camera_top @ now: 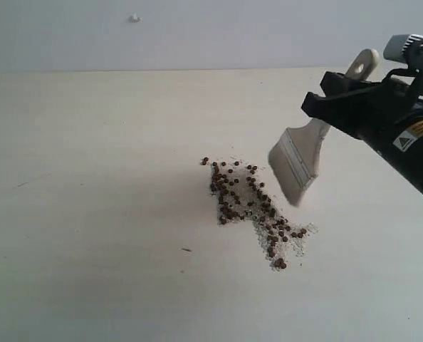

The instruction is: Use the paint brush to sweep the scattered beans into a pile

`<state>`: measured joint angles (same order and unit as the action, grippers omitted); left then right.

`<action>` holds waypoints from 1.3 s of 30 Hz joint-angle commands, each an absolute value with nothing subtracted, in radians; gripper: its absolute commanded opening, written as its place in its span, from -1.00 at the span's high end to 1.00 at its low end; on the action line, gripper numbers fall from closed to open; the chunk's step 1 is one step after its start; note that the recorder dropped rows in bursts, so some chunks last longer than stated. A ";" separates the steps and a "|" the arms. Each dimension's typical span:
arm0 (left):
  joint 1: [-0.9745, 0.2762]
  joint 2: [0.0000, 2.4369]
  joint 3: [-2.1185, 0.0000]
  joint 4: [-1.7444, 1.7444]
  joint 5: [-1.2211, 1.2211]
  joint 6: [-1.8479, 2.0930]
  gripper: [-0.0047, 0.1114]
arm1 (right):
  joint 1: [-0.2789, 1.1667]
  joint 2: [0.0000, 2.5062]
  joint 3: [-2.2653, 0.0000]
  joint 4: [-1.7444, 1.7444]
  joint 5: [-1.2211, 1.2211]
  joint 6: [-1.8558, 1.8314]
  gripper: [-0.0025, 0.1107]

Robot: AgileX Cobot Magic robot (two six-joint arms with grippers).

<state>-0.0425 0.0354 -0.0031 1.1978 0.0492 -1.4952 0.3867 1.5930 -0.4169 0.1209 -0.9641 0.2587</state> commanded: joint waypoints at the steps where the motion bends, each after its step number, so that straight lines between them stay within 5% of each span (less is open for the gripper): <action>1: -0.040 0.032 0.000 1.193 0.054 -1.496 0.92 | 0.383 1.474 -0.417 0.170 -0.855 0.127 0.96; 16: -0.040 0.032 0.000 1.193 0.054 -1.496 0.92 | 0.383 1.255 -0.205 0.436 -0.803 -0.096 0.96; 39: -0.040 0.032 0.000 1.193 0.056 -1.496 0.92 | 0.383 1.579 -0.274 0.048 -0.878 0.397 0.96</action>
<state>-0.0425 0.0354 -0.0031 1.1978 0.0492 -1.4952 0.3867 1.5536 -0.2588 0.1124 -0.8982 0.3220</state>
